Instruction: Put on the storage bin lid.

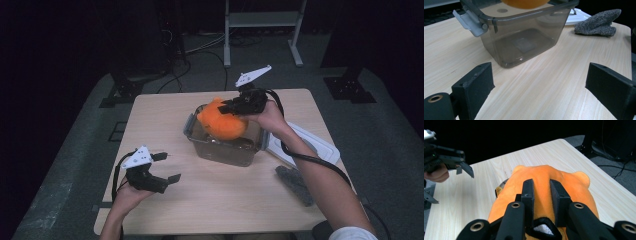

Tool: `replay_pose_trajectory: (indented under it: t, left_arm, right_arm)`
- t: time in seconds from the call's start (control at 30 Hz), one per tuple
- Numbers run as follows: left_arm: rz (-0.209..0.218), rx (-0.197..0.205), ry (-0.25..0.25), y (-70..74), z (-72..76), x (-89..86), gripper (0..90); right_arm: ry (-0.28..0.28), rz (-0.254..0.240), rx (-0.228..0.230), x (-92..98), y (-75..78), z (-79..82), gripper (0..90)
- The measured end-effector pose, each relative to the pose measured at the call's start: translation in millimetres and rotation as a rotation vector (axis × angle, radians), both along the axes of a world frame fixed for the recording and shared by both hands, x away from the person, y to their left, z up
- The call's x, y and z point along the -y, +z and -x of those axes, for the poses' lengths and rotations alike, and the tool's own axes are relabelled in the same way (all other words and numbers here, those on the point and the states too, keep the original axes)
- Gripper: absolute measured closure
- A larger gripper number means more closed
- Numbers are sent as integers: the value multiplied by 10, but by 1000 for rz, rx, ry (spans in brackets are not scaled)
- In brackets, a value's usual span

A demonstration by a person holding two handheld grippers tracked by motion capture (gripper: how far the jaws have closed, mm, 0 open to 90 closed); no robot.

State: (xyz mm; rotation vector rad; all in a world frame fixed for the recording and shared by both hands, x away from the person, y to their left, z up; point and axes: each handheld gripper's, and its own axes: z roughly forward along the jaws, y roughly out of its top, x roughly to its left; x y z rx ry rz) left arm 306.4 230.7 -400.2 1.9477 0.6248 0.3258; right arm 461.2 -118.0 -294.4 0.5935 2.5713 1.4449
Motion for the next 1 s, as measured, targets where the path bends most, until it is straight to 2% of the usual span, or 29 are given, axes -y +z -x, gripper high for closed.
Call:
replay_pose_trajectory:
  t: [0.43, 0.57, 0.73, 1.0]
  left_arm:
    - [2, 5, 3, 4, -10, -4, 69]
    - [1, 5, 1, 3, -15, 0, 69]
    - [-4, 0, -2, -15, -15, 5, 69]
    - [0, -1, -3, -16, -18, 9, 69]
  right_arm:
    - [-7, 2, -23, 31, -151, -88, 744]
    - [-2, 18, -28, 21, -196, -107, 744]
    - [-6, 9, -43, 32, -277, -124, 744]
    - [-8, 27, -65, -32, -386, -160, 744]
